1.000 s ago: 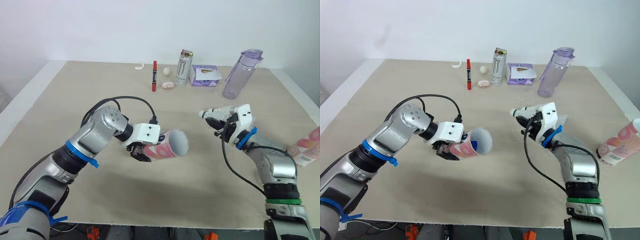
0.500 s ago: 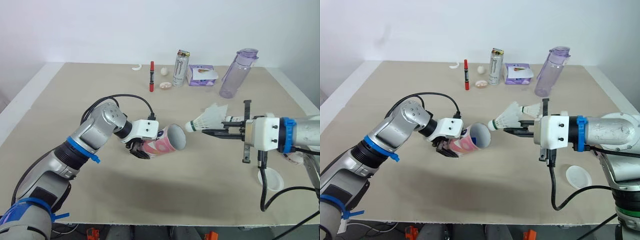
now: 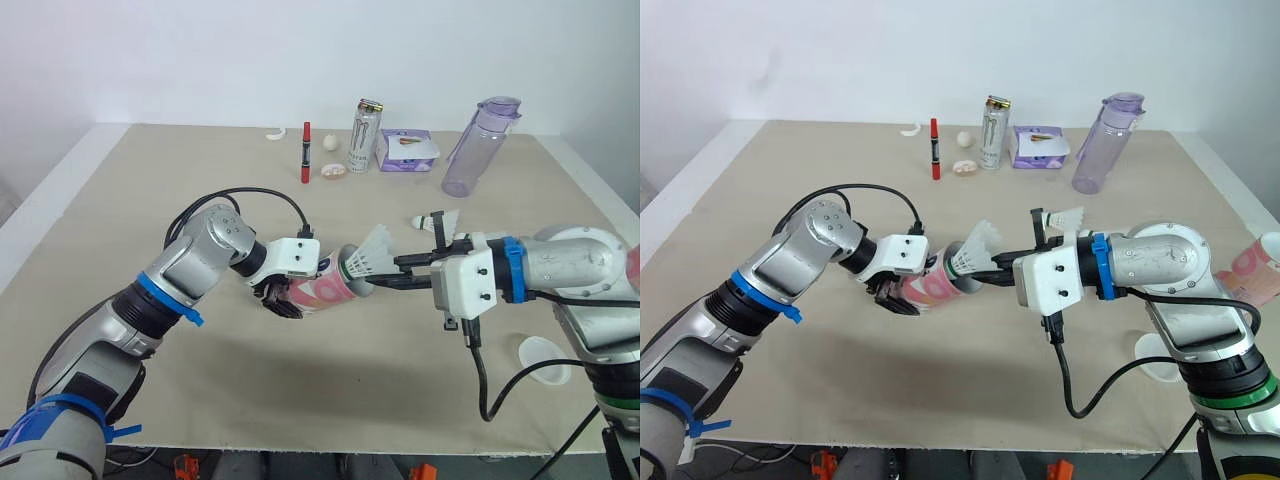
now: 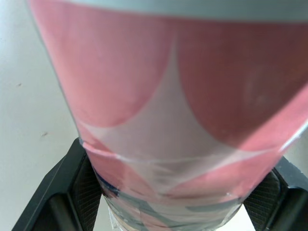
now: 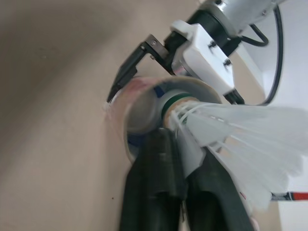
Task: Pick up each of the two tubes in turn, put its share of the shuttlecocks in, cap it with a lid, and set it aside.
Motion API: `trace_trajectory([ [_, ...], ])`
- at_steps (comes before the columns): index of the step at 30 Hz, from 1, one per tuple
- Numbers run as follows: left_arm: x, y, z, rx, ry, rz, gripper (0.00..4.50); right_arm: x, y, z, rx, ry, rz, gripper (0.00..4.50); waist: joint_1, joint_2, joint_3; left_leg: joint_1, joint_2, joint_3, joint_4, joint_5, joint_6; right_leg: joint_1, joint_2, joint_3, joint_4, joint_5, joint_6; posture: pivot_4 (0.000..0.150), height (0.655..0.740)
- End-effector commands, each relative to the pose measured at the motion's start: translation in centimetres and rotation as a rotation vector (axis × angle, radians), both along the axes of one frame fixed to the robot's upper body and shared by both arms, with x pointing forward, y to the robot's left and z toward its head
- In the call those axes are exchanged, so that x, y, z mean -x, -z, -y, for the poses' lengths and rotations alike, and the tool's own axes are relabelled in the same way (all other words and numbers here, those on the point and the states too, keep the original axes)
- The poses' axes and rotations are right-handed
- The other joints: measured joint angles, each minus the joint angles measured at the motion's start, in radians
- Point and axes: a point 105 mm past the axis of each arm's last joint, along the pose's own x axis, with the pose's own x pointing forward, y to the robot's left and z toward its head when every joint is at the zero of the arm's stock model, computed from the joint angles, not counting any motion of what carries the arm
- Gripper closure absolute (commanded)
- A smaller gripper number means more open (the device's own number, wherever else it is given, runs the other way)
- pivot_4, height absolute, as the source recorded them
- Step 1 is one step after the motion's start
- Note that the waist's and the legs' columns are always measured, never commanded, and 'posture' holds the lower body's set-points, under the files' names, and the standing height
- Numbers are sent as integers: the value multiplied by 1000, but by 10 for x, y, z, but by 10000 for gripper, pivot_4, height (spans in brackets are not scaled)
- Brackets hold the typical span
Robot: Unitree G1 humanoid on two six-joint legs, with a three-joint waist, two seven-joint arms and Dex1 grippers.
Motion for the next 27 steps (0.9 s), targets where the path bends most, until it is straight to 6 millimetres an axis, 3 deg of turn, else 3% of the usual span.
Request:
trace_trajectory([
  [1,-5,1,-8,-27,-47,23,8867,7,-12,-1,-12,-26,9,21139,0,0,0,0,0,0,0,0,0,0,0,0,0,0,0,1500,7400],
  [2,-5,2,-8,-29,-50,22,8867,8,-13,1,-15,-22,-3,16711,0,0,0,0,0,0,0,0,0,0,0,0,0,0,0,1500,7400],
  [3,-5,3,-9,-29,-52,21,8867,9,-14,2,-17,-18,-9,16711,0,0,0,0,0,0,0,0,0,0,0,0,0,0,0,1500,7400],
  [4,-6,3,-9,-30,-53,21,8867,9,-18,4,-51,-3,-21,10176,0,0,0,0,0,0,0,0,0,0,0,0,0,0,0,1500,7400],
  [5,-6,3,-9,-30,-54,20,8867,9,-24,7,-91,18,-37,9484,0,0,0,0,0,0,0,0,0,0,0,0,0,0,0,1500,7400],
  [8,-6,4,-9,-30,-58,20,8867,-3,-46,28,-270,157,-115,867,1,0,0,0,0,0,0,0,0,0,0,0,0,0,0,1500,7400],
  [12,-7,5,-10,-33,-62,18,8867,-29,-57,76,-534,436,-226,867,1,-1,0,0,0,-1,0,0,0,1,0,0,0,1,0,1500,7400],
  [15,-6,5,-9,-32,-59,16,8867,-57,-31,137,-684,793,-258,867,2,-1,0,0,0,0,0,0,0,1,0,0,0,1,-1,1500,7400],
  [18,-6,6,-8,-31,-58,14,8867,-71,-6,178,-780,1015,-232,867,1,-1,-1,0,0,0,0,0,0,1,0,0,0,1,-1,1500,7400],
  [22,-6,5,-8,-31,-56,15,8867,-78,22,205,-814,1135,-226,867,-1,6,-1,1,-1,1,0,0,0,0,0,2,0,1,0,1500,7400],
  [27,-6,5,-9,-33,-56,16,8867,-85,44,219,-834,1185,-286,867,-2,7,0,1,-1,1,0,1,1,1,0,2,0,1,1,1500,7400],
])
